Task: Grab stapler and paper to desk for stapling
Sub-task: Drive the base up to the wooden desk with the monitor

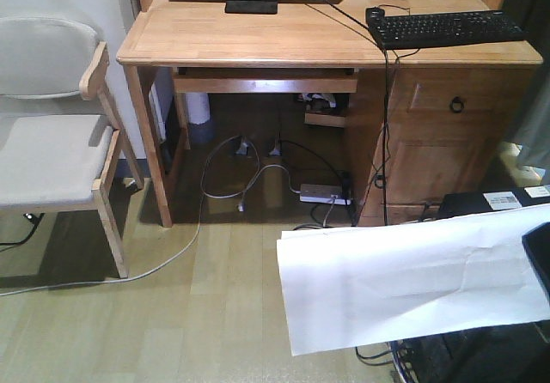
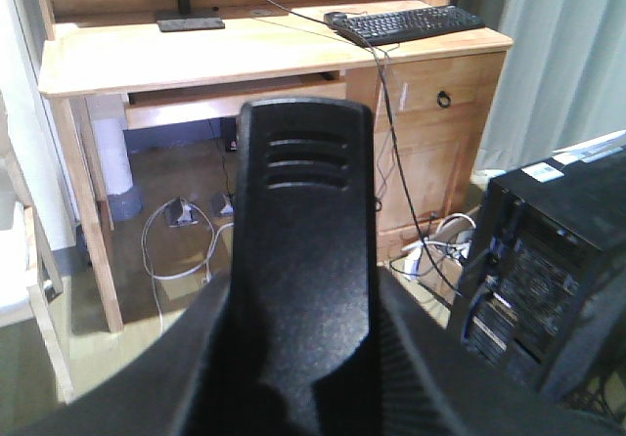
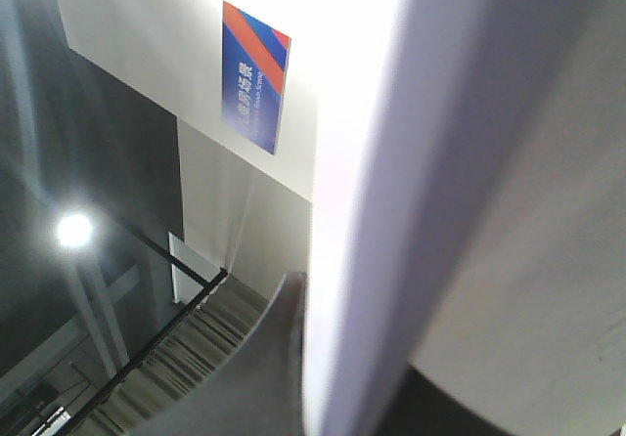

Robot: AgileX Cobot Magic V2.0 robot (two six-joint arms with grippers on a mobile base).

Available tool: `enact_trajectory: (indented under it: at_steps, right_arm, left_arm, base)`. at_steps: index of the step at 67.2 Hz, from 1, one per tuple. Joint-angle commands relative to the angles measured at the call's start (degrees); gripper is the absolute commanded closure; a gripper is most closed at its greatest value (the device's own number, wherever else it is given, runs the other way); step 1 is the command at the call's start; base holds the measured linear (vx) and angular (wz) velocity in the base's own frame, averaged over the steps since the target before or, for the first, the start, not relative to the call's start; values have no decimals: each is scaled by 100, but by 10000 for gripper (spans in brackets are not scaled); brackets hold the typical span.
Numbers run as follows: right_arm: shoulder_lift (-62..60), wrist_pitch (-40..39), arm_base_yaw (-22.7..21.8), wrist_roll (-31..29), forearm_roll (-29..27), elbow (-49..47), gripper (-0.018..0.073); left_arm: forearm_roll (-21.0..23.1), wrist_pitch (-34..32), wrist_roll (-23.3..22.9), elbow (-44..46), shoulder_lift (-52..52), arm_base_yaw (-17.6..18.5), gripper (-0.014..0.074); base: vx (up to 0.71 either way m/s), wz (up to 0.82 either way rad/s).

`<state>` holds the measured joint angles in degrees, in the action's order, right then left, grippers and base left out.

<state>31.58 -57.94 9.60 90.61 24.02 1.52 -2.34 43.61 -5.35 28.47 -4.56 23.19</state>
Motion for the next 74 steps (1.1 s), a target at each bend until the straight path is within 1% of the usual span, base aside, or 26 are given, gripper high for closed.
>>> enact_trajectory:
  at_steps: [1, 39, 74]
  right_arm:
    - [17, -356, 2, -47, -95, 132, 564]
    - [17, -356, 2, -47, -95, 132, 564]
    - [17, -356, 2, -47, -95, 132, 564]
  left_arm:
    - [17, -666, -3, 166, -76, 19, 603]
    - [17, -666, -3, 166, -76, 19, 603]
    - [17, -666, -3, 166, -76, 19, 603]
  base:
    - [18, 0]
    - [18, 1]
    - [19, 10]
